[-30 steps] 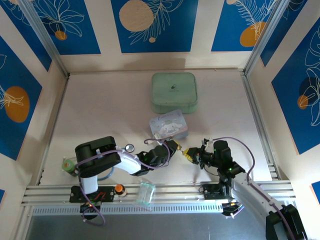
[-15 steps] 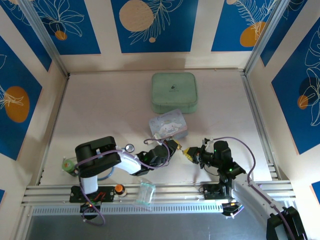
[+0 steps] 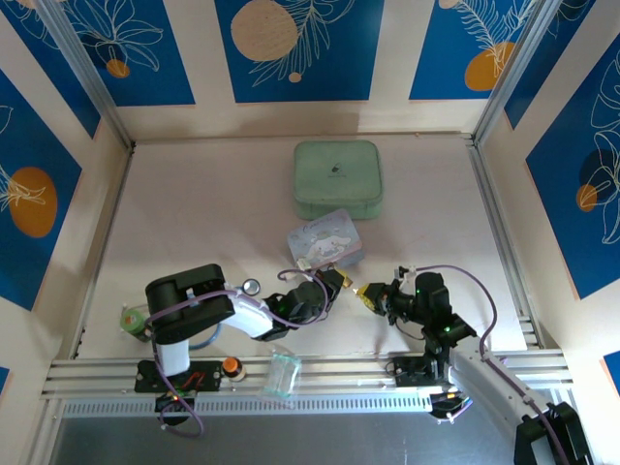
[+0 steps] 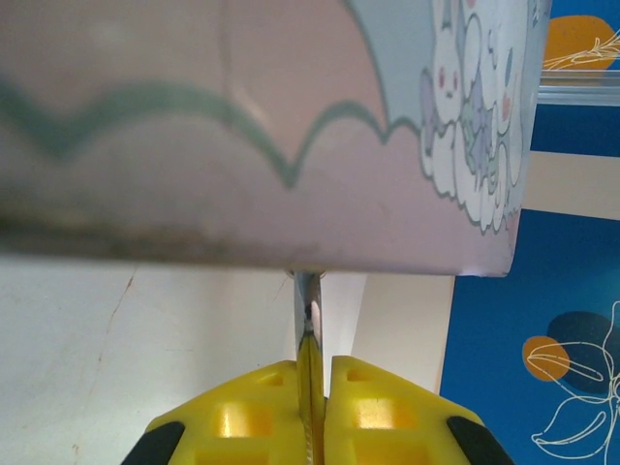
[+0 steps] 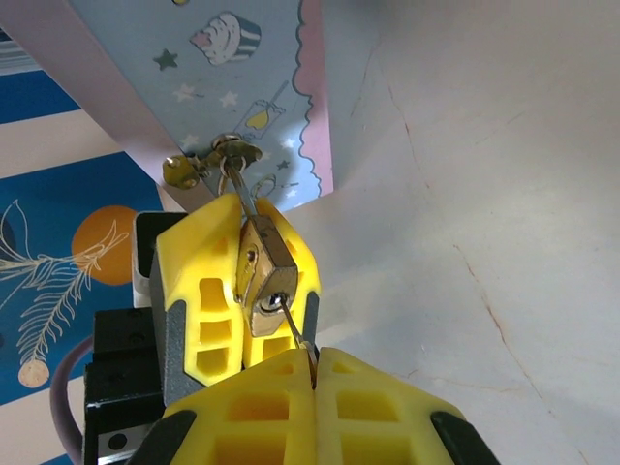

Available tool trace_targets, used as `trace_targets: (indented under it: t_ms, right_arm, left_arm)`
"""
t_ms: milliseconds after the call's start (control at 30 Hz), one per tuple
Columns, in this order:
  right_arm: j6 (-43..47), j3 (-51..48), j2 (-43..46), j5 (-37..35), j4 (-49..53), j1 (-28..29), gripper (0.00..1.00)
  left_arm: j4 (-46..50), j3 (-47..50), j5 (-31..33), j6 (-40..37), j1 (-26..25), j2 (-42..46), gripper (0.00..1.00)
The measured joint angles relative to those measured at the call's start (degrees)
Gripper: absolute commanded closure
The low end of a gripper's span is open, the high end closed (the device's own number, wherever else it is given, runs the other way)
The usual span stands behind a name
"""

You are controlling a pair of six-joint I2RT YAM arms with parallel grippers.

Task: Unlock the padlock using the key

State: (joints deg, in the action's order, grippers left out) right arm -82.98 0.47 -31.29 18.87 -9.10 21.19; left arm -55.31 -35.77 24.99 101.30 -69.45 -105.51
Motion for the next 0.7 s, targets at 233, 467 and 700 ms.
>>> trace_targets:
  t_ms: [233, 467, 700]
  right_arm:
    - [0.0, 0.0, 0.0, 0.1, -1.4, -1.6, 1.0]
    - [0.2, 0.0, 0.0, -0.9, -2.2, -1.1, 1.0]
    - [0.2, 0.0, 0.8, -9.6, -1.1, 4.7, 1.0]
  left_arm:
    - [-1.2, 0.0, -0.5, 0.9, 0.0, -0.1, 1.0]
    - [-1.3, 0.0, -0.7, 0.9, 0.0, -0.2, 1.0]
    - [-0.5, -0.1, -0.7, 0.9, 0.0, 0.0, 1.0]
